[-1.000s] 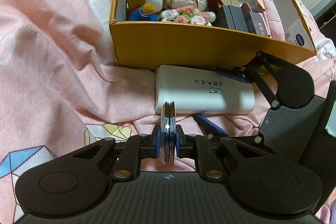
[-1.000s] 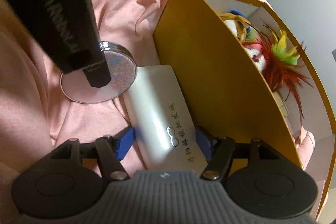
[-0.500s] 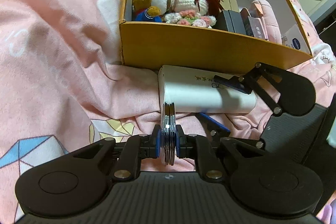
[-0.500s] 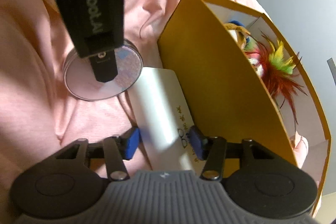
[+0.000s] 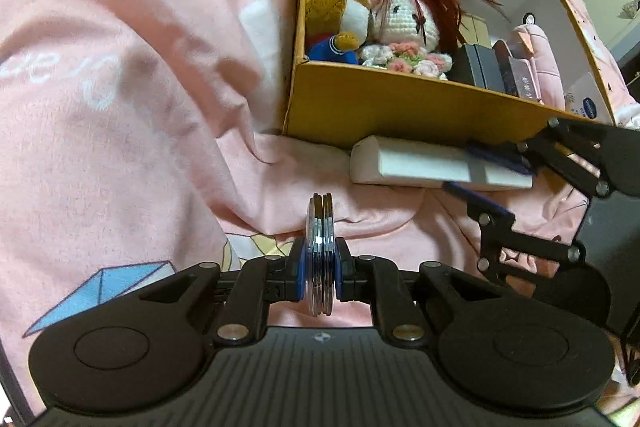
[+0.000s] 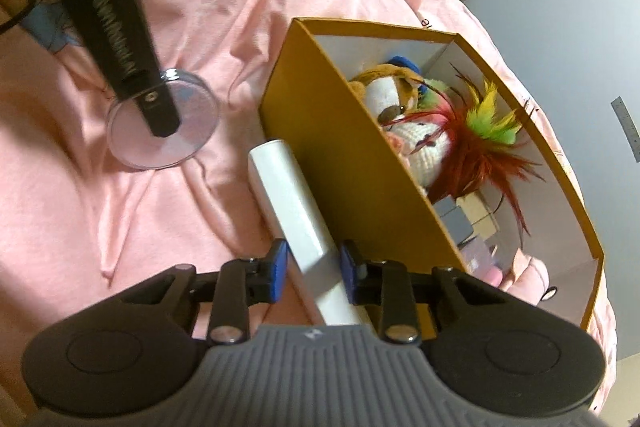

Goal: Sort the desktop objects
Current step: 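Close the right tool on the silver cylinder while left tool holds the compact, then adjust the right tool's grip on the silver cylinder, tilting it upright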

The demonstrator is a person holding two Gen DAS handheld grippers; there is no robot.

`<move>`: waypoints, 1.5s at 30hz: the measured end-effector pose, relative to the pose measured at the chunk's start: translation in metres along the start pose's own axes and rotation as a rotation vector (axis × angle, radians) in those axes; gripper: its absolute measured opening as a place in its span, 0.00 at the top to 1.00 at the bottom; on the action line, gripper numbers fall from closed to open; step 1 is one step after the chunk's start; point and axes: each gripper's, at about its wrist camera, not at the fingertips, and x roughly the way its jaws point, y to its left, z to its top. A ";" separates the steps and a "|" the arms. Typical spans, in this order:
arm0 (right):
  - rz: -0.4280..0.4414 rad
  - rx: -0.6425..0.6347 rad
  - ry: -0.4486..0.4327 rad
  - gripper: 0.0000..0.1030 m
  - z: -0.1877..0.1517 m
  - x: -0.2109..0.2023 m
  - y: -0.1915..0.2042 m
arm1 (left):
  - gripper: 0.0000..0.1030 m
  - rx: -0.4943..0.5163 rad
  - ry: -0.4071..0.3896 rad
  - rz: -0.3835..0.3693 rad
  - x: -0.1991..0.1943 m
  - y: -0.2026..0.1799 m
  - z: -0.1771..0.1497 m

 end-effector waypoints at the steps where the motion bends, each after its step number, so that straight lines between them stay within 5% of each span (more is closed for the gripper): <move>1: 0.005 -0.006 0.004 0.71 0.002 0.004 -0.001 | 0.86 0.004 0.000 0.003 0.001 -0.001 0.000; 9: 0.028 -0.174 0.036 0.64 -0.005 0.013 0.013 | 0.86 0.013 0.005 0.010 0.002 -0.002 -0.002; 16: 0.132 -0.282 0.073 0.79 -0.008 -0.016 0.027 | 0.86 0.022 0.008 0.016 0.004 -0.003 -0.003; 20: 0.106 -0.348 0.082 0.78 -0.011 -0.007 0.039 | 0.86 0.026 0.008 0.016 0.005 -0.004 -0.004; 28: 0.077 -0.430 0.059 0.57 -0.014 0.007 0.055 | 0.86 0.021 0.012 0.015 0.008 -0.006 -0.004; 34: 0.023 -0.419 0.050 0.46 -0.019 0.018 0.061 | 0.86 0.019 0.010 0.014 0.007 -0.007 -0.006; 45: 0.099 -0.174 0.020 0.70 -0.015 -0.024 0.021 | 0.86 0.019 0.002 0.002 0.006 -0.004 -0.006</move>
